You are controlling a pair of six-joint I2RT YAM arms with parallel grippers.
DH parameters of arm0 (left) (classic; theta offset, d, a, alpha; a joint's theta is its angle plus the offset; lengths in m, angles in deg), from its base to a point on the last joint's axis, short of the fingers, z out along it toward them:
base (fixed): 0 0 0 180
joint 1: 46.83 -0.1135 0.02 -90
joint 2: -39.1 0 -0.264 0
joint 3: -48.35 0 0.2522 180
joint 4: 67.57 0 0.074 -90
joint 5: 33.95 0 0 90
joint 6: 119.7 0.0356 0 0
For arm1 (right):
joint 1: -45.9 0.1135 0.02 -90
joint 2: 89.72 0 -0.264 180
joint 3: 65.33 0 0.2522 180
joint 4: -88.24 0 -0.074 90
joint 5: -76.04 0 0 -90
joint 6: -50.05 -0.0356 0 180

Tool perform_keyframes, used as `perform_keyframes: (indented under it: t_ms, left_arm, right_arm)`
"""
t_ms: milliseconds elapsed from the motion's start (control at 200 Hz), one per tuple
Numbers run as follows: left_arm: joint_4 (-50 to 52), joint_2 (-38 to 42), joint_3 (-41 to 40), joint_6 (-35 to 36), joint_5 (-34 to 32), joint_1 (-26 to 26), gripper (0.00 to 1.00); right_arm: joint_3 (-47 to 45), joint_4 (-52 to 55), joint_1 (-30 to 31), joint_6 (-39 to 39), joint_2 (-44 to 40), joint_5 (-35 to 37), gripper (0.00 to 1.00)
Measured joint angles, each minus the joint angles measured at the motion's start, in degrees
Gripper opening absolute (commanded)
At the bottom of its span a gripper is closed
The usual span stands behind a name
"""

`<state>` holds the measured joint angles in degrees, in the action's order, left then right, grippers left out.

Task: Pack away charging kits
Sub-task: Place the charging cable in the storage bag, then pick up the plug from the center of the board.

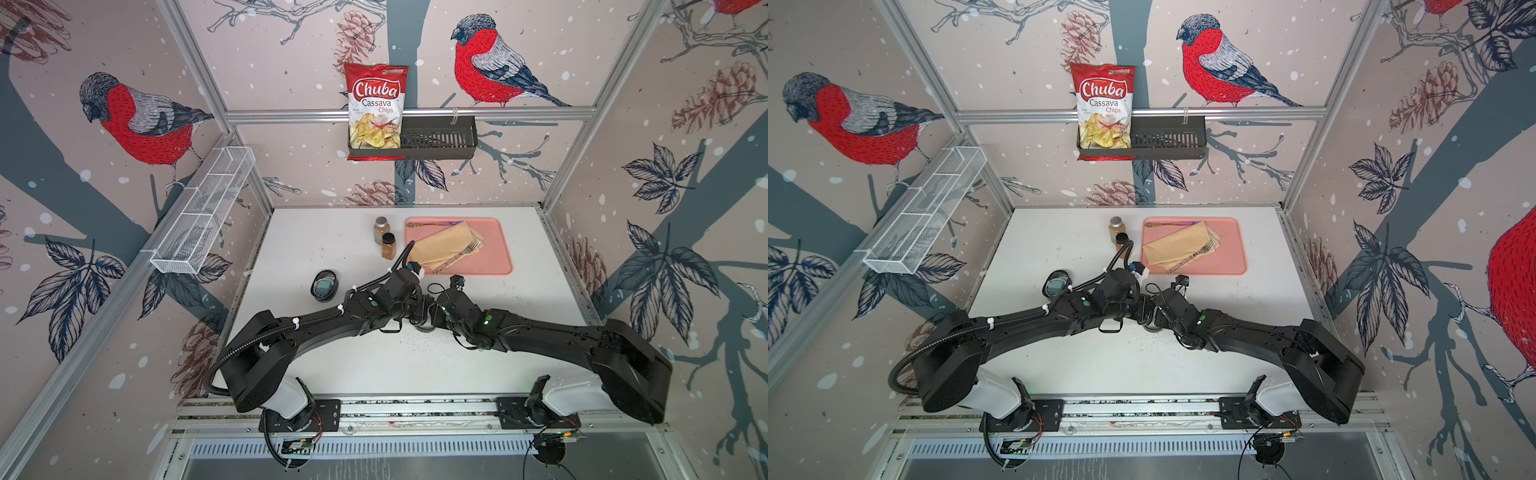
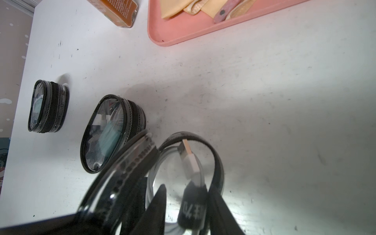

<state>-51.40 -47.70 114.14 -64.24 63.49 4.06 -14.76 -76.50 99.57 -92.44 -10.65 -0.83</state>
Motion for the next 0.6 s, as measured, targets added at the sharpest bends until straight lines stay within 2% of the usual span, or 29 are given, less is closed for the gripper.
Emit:
perform_keyframes:
  t_ms: [155, 435, 600]
  left_arm:
    - [0.0, -0.1, 0.0, 0.0, -0.3, 0.0, 0.0]
    - [0.0, -0.2, 0.0, -0.1, -1.5, 0.0, 0.0]
    - [0.1, -0.5, 0.1, -0.2, -2.2, 0.0, 0.0]
  right_arm:
    - [-1.4, 0.2, -2.0, 0.0, -3.1, 0.0, 0.46]
    - [-3.7, 3.0, -4.5, 0.0, -9.5, 0.4, 0.46]
    - [-3.6, 8.5, -4.5, -0.2, -13.1, 3.8, 0.68]
